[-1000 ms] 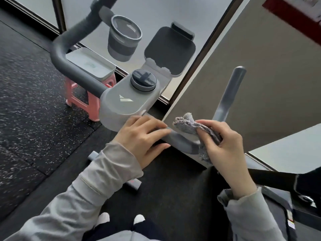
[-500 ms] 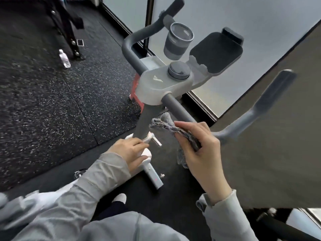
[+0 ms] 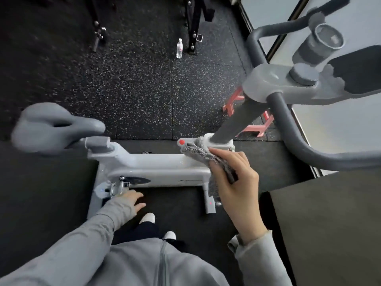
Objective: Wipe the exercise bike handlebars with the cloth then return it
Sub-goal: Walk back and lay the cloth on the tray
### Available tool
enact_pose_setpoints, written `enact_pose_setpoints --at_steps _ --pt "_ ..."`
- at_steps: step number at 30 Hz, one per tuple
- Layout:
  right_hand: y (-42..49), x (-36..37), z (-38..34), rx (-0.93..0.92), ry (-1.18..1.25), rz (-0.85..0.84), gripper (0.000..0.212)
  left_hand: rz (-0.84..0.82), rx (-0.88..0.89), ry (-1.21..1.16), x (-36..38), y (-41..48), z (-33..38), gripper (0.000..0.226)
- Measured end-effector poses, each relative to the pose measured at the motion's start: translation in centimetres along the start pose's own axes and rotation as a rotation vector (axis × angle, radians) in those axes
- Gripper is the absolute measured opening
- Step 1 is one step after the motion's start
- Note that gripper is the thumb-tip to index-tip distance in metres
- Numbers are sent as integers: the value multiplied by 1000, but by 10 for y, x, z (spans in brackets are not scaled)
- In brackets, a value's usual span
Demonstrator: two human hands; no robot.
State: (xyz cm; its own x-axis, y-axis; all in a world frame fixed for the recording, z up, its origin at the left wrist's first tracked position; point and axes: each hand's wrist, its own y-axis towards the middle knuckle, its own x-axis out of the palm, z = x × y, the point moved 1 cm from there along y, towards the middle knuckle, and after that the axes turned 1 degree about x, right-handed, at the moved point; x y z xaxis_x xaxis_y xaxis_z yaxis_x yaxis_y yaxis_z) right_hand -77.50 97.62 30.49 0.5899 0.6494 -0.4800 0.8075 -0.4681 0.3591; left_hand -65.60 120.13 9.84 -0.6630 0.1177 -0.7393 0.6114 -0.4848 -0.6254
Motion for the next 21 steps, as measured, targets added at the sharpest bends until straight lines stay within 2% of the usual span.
enact_pose_setpoints --at_steps 3,6,14,21 --pt "-7 26 -11 -35 35 -86 20 -74 -213 -87 28 -32 -50 51" --pt "-14 55 -23 -53 72 -197 20 -68 -362 -189 54 -69 -90 52" --pt "-18 161 -75 -173 92 -451 18 20 -565 -433 75 -137 -175 48" --pt "-39 282 -160 -269 135 -556 21 -38 -690 -522 88 -189 -275 51"
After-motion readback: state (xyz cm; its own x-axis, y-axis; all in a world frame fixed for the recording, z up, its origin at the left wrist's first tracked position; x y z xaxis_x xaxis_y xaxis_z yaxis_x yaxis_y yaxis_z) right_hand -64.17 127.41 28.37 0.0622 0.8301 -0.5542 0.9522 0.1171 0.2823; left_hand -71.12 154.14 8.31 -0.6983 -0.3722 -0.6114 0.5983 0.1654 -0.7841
